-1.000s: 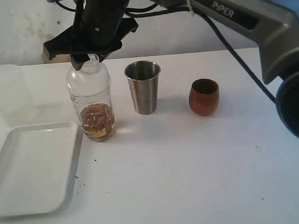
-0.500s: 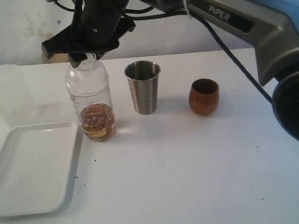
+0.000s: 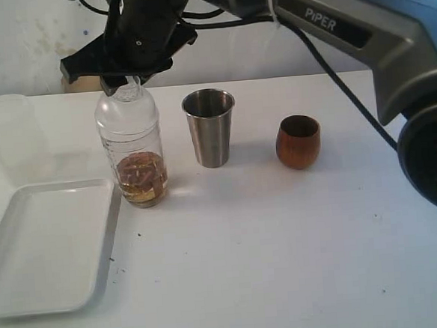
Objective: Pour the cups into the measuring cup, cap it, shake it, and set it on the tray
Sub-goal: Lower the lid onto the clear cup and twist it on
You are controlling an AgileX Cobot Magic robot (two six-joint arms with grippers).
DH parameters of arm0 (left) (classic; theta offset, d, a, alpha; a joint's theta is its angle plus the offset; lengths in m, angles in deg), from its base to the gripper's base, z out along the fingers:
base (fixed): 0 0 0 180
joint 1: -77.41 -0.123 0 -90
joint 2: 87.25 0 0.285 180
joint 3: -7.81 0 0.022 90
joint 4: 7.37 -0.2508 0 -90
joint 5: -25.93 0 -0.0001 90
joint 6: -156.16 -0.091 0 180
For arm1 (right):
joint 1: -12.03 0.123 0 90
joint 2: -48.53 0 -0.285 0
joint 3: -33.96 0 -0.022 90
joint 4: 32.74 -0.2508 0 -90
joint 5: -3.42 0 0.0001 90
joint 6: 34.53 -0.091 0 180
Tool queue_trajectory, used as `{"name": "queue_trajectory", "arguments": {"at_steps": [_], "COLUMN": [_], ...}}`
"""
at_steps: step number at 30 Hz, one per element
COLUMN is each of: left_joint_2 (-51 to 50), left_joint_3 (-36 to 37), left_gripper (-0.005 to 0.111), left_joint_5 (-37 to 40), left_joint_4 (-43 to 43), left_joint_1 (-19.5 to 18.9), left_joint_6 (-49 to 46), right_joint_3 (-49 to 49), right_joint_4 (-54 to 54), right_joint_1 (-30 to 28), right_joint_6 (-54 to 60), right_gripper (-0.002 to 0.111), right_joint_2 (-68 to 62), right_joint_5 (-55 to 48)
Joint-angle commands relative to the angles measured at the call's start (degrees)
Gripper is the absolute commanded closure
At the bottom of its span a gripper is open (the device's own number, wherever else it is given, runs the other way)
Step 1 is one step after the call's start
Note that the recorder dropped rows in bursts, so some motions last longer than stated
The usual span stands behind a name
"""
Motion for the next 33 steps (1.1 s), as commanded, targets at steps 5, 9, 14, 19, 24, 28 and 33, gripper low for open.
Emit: {"name": "queue_trajectory", "arguments": {"at_steps": [5,9,14,19,24,28,33], "left_joint_2": [0.2,0.2,0.2,0.2,0.2,0.2,0.2], "left_joint_3": [0.3,0.3,0.3,0.3,0.3,0.3,0.3], "left_gripper": [0.107,0.107,0.107,0.107,0.107,0.107,0.107], "left_joint_5": [-0.7,-0.7,-0.7,-0.7,-0.7,-0.7,-0.7], "left_joint_4": [-0.3,-0.3,-0.3,-0.3,-0.3,-0.3,-0.3], "left_joint_1": [0.0,0.0,0.0,0.0,0.0,0.0,0.0], "left_joint_6": [0.1,0.1,0.1,0.1,0.1,0.1,0.1], "right_joint_3": [0.1,0.1,0.1,0.1,0.1,0.3,1.6], "right_joint_4": [0.4,0.3,-0.1,-0.9,-0.9,-0.7,-0.7], "right_joint_1": [-0.4,-0.4,-0.4,-0.4,-0.4,-0.4,-0.4], "right_joint_6": [-0.1,0.9,2.0,3.8,4.7,4.7,4.7], "right_gripper": [0.108,0.096,0.066,0.052,0.049,0.049,0.054], "right_joint_2": [-0.1,-0.1,-0.1,-0.1,-0.1,0.4,2.1], "right_joint_5": [0.8,0.8,1.2,1.8,2.1,2.9,3.0]}}
